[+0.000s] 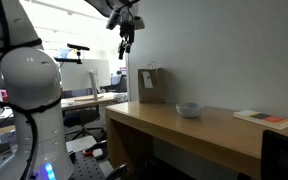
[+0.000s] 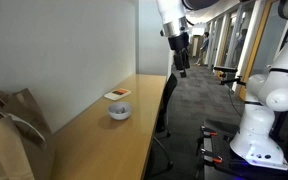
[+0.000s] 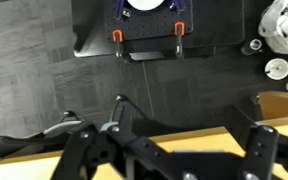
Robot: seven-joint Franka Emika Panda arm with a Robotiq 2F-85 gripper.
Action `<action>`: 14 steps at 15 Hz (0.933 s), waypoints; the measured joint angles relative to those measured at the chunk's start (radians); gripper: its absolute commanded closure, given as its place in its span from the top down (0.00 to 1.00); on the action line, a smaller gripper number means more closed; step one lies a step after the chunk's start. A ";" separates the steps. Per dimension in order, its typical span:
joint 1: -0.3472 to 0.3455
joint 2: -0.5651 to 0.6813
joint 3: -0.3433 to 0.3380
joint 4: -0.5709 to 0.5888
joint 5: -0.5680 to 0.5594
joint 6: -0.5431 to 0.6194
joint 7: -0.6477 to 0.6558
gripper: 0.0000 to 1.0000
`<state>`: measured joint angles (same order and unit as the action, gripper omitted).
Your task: Take the pen out of the bowl and place it on the table
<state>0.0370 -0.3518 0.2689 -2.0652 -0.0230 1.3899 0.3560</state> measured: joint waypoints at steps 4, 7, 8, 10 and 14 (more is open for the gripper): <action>0.000 0.000 0.000 0.000 0.000 0.000 0.000 1.00; 0.000 0.000 0.000 0.000 0.000 0.000 0.000 1.00; 0.000 0.000 0.000 0.000 0.000 0.000 0.000 1.00; 0.000 0.000 0.000 0.000 0.000 0.000 0.000 1.00; -0.002 0.010 -0.020 0.001 0.006 0.046 0.074 1.00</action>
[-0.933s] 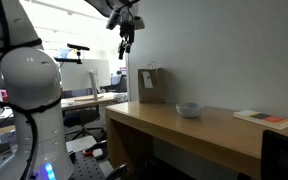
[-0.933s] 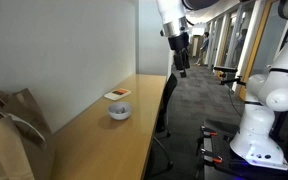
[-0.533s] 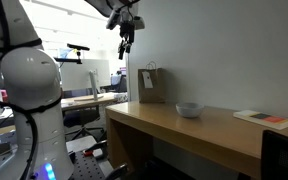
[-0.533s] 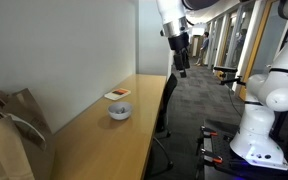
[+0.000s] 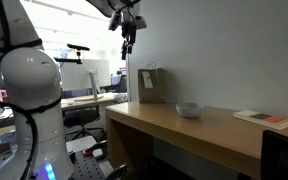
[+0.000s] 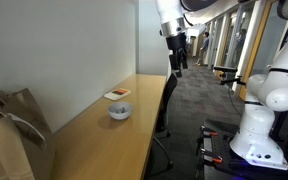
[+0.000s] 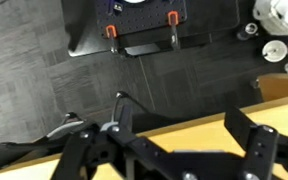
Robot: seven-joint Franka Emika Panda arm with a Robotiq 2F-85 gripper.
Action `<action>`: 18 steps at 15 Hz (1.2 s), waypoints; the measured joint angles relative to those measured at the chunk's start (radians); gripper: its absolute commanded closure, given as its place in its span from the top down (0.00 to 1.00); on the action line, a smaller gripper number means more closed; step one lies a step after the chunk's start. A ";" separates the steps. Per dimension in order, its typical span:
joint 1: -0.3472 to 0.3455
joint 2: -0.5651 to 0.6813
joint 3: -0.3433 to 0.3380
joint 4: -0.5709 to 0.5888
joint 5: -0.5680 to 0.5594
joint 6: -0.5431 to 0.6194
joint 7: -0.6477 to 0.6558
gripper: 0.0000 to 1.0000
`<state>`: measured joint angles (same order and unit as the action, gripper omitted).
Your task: Take the pen out of the bowl and place it on the table
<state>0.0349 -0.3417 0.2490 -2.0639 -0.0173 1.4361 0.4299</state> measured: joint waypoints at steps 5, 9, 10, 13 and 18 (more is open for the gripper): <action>-0.035 0.120 -0.064 0.025 0.019 0.217 0.171 1.00; -0.067 0.310 -0.127 0.116 0.008 0.454 0.278 1.00; -0.067 0.368 -0.143 0.154 0.003 0.505 0.313 1.00; -0.053 0.536 -0.180 0.280 0.001 0.619 0.428 1.00; -0.006 0.747 -0.238 0.453 0.014 0.644 0.543 1.00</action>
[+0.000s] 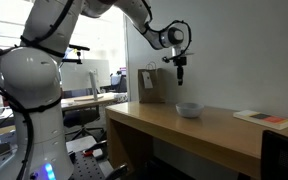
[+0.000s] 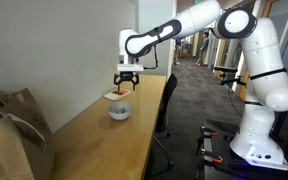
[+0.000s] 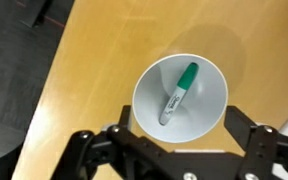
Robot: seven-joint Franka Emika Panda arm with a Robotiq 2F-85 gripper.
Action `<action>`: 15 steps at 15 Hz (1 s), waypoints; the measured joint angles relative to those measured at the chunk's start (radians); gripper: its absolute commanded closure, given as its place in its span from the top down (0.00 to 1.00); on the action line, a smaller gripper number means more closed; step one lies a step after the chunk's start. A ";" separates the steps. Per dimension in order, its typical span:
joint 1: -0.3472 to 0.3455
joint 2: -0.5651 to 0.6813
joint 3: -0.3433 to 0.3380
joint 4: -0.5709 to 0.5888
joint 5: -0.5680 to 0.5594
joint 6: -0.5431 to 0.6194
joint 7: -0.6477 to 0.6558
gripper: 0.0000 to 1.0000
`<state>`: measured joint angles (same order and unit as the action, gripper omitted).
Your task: Take the pen out of the bowl and place it on the table
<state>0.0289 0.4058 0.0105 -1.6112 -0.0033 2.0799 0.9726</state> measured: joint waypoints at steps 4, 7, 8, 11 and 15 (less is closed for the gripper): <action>0.006 0.112 -0.030 0.089 0.041 0.000 0.002 1.00; 0.004 0.177 -0.046 0.135 0.084 0.000 0.002 1.00; 0.004 0.195 -0.049 0.144 0.097 0.000 0.002 1.00; 0.004 0.250 -0.058 0.176 0.114 0.000 0.002 1.00; -0.003 0.311 -0.066 0.220 0.129 0.000 -0.003 1.00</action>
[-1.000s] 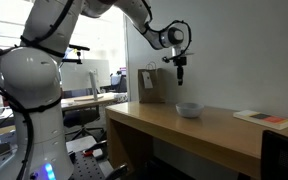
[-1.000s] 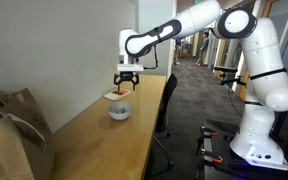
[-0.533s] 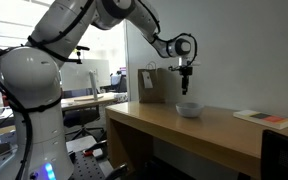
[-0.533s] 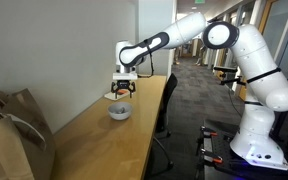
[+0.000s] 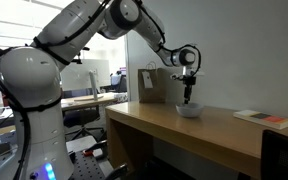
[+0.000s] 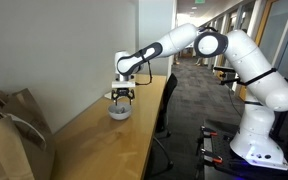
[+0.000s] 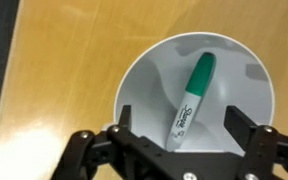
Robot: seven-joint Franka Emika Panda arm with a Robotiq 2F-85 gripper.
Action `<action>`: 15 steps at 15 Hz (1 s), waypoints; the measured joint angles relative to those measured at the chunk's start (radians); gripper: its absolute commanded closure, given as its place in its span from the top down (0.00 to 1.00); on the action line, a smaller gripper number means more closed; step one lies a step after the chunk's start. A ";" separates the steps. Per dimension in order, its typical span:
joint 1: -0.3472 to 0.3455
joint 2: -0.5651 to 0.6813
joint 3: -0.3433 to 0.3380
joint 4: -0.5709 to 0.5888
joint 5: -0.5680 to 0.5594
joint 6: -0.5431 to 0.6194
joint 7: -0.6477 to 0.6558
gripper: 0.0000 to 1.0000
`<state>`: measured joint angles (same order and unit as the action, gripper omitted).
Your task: Take the pen out of the bowl and place it on the table
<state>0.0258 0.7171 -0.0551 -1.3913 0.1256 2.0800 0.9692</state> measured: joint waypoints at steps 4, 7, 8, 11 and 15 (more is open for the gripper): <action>-0.009 0.062 -0.002 0.053 0.004 0.000 -0.003 1.00; -0.009 0.106 -0.002 0.088 0.009 -0.001 -0.003 1.00; -0.010 0.119 -0.002 0.097 0.011 -0.001 -0.003 0.99; -0.014 0.154 -0.002 0.129 0.016 -0.001 -0.003 0.72; -0.017 0.181 -0.004 0.164 0.017 -0.001 -0.003 0.40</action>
<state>0.0087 0.8981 -0.0586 -1.2276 0.1421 2.0793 0.9665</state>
